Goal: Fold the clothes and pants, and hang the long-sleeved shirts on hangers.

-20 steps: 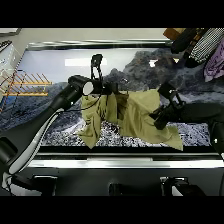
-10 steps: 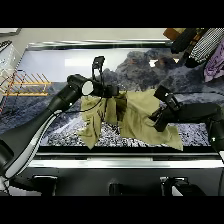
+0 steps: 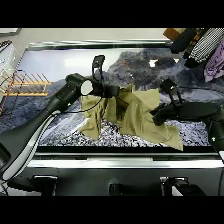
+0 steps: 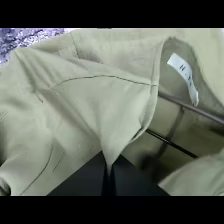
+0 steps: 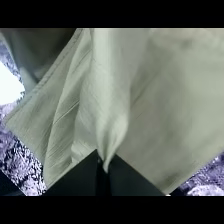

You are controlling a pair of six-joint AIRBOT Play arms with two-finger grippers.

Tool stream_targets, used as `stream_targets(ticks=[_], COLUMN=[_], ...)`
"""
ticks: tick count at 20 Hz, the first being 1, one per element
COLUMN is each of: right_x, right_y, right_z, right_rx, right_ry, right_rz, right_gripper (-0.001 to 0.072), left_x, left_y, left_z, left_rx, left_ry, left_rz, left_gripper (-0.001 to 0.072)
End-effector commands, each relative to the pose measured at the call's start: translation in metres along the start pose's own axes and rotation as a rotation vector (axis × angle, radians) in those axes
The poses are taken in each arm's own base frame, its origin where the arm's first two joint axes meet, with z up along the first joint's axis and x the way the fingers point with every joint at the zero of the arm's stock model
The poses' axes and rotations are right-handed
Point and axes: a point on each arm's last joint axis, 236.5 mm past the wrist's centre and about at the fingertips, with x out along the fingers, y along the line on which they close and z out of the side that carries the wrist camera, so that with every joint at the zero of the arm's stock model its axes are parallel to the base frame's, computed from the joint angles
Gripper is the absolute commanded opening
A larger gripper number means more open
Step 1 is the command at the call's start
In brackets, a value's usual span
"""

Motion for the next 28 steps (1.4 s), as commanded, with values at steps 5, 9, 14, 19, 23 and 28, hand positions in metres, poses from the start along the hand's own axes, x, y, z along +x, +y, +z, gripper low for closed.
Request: stream_targets(ticks=[5,9,14,19,23,28], right_x=[0.009,0.008,-0.002,-0.029,-0.031,-0.051], right_y=[-0.008,-0.008,-0.004,-0.008,0.008,0.002], right_z=[0.008,0.021,0.031,0.034,0.025,0.043], right_rx=[0.158,0.193,0.189,0.174,0.183,0.179], right_ry=[-0.038,-0.092,-0.133,-0.155,-0.114,-0.201], right_rz=[-0.008,-0.003,-0.006,-0.085,-0.034,-0.094], right_gripper=[0.0028,0.0028,0.0028,0.0028,0.0028,0.0028], left_x=[-0.037,-0.013,0.037,0.07,0.067,0.04], left_y=[-0.013,-0.024,-0.045,-0.037,-0.055,-0.053], left_z=[0.008,-0.029,-0.078,-0.079,-0.046,-0.013], left_rx=[0.039,0.108,0.192,0.159,0.154,0.14], left_ry=[-0.025,0.07,0.173,0.154,0.031,-0.023], left_rz=[-0.029,-0.022,-0.026,-0.019,-0.073,-0.079], left_gripper=[0.0022,0.0022,0.0022,0.0023,0.049,0.0688])
